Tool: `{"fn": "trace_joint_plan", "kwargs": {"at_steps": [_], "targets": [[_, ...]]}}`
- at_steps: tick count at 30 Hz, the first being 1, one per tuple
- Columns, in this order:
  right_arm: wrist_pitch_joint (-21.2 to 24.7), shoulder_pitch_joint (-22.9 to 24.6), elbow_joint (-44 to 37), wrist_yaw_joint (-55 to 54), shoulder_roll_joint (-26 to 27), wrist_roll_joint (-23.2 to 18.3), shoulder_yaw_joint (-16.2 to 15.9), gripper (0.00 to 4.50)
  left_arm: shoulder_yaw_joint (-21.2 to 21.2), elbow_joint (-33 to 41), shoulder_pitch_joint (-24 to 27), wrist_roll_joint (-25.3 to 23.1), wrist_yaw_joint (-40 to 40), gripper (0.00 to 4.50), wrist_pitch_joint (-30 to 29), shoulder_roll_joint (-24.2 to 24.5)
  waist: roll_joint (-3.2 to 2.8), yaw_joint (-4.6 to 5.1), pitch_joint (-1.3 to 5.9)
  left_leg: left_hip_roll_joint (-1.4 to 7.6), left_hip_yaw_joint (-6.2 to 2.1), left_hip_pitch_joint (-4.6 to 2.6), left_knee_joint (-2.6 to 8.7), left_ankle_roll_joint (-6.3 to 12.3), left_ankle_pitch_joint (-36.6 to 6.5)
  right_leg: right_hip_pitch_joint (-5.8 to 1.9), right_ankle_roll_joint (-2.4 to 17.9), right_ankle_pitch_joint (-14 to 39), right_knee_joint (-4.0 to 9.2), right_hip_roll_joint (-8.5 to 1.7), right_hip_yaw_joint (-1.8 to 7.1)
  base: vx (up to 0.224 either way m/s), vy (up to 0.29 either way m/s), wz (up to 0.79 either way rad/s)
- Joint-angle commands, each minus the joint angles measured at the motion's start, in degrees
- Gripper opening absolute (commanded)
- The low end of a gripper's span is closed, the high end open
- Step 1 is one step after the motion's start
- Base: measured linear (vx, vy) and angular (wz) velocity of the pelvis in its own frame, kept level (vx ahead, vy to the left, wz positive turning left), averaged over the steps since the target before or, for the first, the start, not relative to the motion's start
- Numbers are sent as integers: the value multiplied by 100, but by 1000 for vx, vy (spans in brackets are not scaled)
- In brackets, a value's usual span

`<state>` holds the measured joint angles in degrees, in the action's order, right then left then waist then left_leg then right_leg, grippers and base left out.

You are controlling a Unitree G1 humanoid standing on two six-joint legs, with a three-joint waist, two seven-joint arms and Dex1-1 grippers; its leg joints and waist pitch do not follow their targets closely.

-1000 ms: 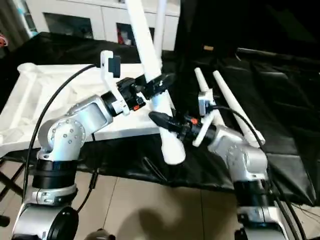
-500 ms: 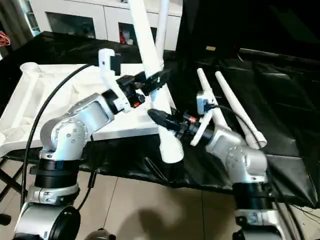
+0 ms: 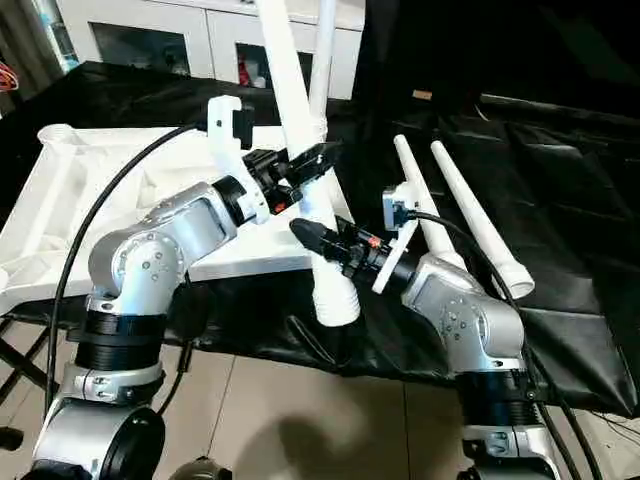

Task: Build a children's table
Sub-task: Rotate leg to tighten

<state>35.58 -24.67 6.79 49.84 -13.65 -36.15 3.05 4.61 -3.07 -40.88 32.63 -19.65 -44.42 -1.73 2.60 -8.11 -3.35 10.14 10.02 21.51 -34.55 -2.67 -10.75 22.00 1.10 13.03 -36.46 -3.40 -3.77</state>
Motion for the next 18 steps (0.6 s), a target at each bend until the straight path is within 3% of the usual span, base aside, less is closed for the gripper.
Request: {"fn": "trace_joint_plan", "kwargs": {"at_steps": [1,2,3,4,12,18], "targets": [[-48,-67,-170,9,-100,22,60,216,58,3,5,125,-95,199,-174,-8,-57,10,394,323,-131,-76,373,89,-368,-331,1239,-306,404,-526,315,0,0,0],[-48,-67,-170,9,-100,22,60,251,58,3,5,125,-95,198,-174,-8,-58,10,391,325,-132,-76,376,90,-367,-327,1248,-317,403,-524,315,0,0,0],[-48,-68,-169,10,-102,23,59,251,61,6,6,138,-101,198,-183,-10,-58,10,391,325,-132,-76,376,90,-367,-327,1248,-317,403,-524,315,0,0,0],[-37,-103,-136,48,-145,54,39,257,137,78,33,464,-222,193,-389,-70,-54,4,396,322,-126,-80,371,76,-346,-333,1267,-328,396,-530,317,0,0,0],[-72,-156,-82,84,-201,60,8,328,249,25,10,662,-246,183,-492,-76,-65,8,393,325,-134,-76,373,109,-359,-335,1275,-343,402,-523,316,0,0,0],[258,-182,-156,1081,-786,-63,-297,375,-18,-81,-93,792,-1497,182,-295,372,-62,-4,385,303,-128,-76,370,176,-344,-341,1213,-290,418,-507,316,0,0,0]]}}
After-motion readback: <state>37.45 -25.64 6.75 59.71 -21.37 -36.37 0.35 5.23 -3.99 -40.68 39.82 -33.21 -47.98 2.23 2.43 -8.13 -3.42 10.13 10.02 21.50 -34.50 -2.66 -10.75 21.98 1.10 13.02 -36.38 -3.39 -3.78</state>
